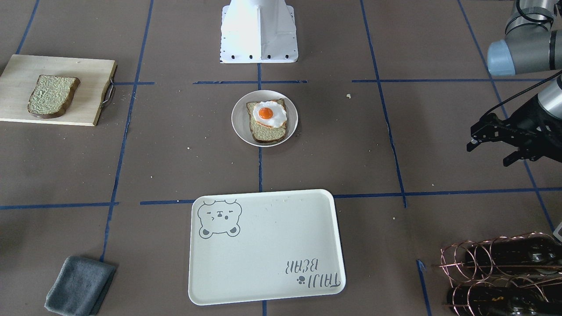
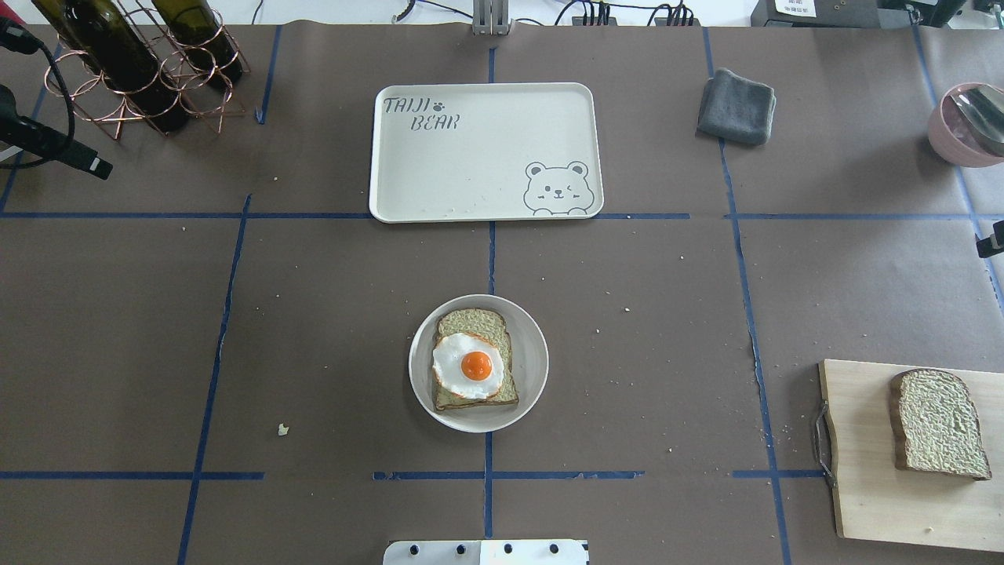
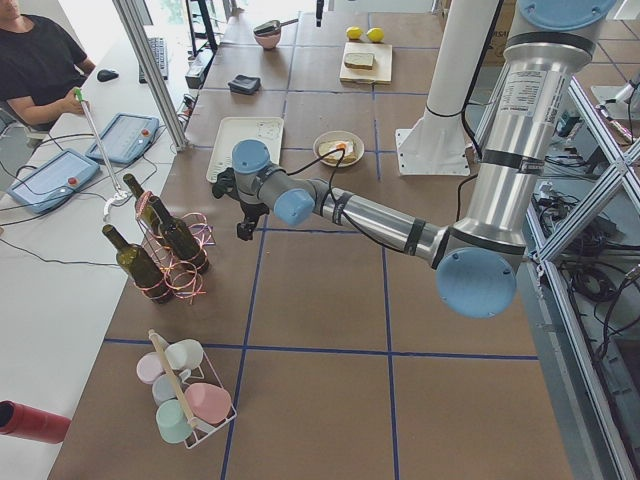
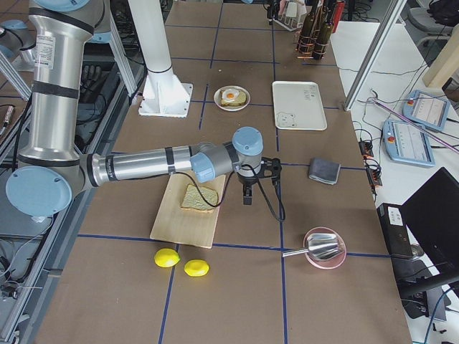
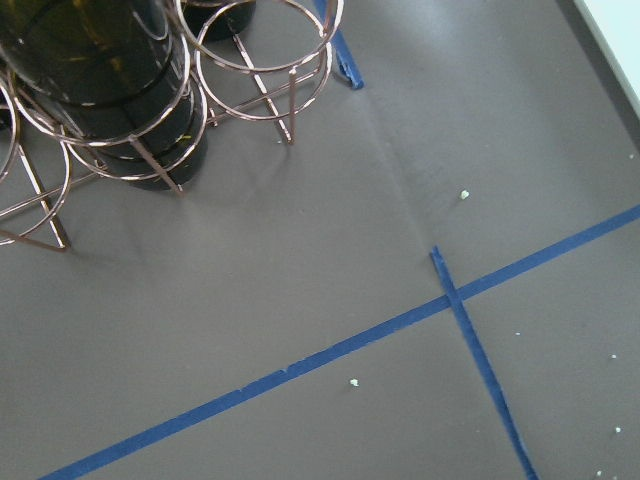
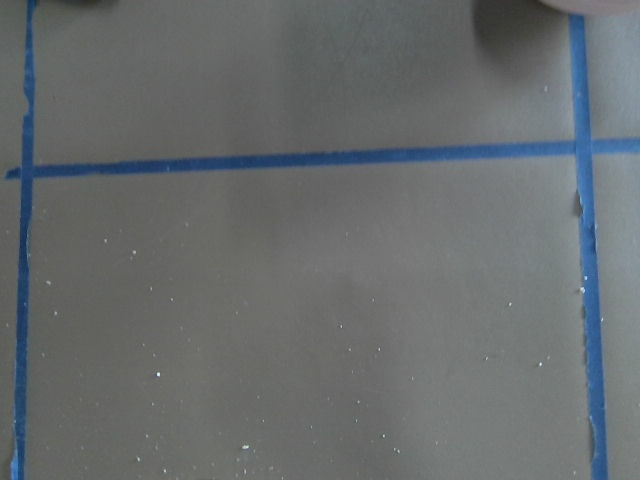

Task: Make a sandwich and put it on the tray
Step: 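Lower the right gripper onto the bread slice while the left arm moves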

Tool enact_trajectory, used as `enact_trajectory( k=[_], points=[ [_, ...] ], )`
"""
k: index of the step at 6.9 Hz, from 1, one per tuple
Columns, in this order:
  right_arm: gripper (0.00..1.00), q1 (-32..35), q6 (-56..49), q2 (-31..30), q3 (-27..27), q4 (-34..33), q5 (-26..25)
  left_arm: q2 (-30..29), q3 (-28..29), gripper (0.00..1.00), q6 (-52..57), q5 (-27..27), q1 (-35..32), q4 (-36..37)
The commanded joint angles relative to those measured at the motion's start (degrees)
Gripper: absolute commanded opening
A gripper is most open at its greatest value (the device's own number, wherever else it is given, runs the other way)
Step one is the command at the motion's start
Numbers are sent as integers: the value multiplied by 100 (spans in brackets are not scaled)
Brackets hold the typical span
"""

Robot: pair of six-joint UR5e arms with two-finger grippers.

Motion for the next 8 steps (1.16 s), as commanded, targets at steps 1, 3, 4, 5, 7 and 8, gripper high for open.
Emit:
enact_trajectory(
  k=[1, 3, 4, 5, 7, 8],
  points=[
    [100, -714, 1253, -804, 45, 1552, -230, -5, -209, 100, -220, 6, 213, -27],
    [100, -1584, 1984, -1286, 45, 2333, -643, -5, -201, 100, -1214, 276, 528, -656],
    [100, -2084, 2502, -1698, 27, 3095, -1045, -5, -210, 100, -1831, 557, 835, -1052],
    [100, -2289, 2603, -1850, 10, 3260, -1171, -48, -218, 100, -2142, 577, 1012, -1134],
    [99, -2501, 2631, -1896, -304, 3374, -1189, -145, -218, 100, -2347, 630, 1093, -1135],
    [98, -2511, 2657, -1887, -455, 3593, -1198, -154, -210, 100, -2347, 630, 1093, -1135]
  ],
)
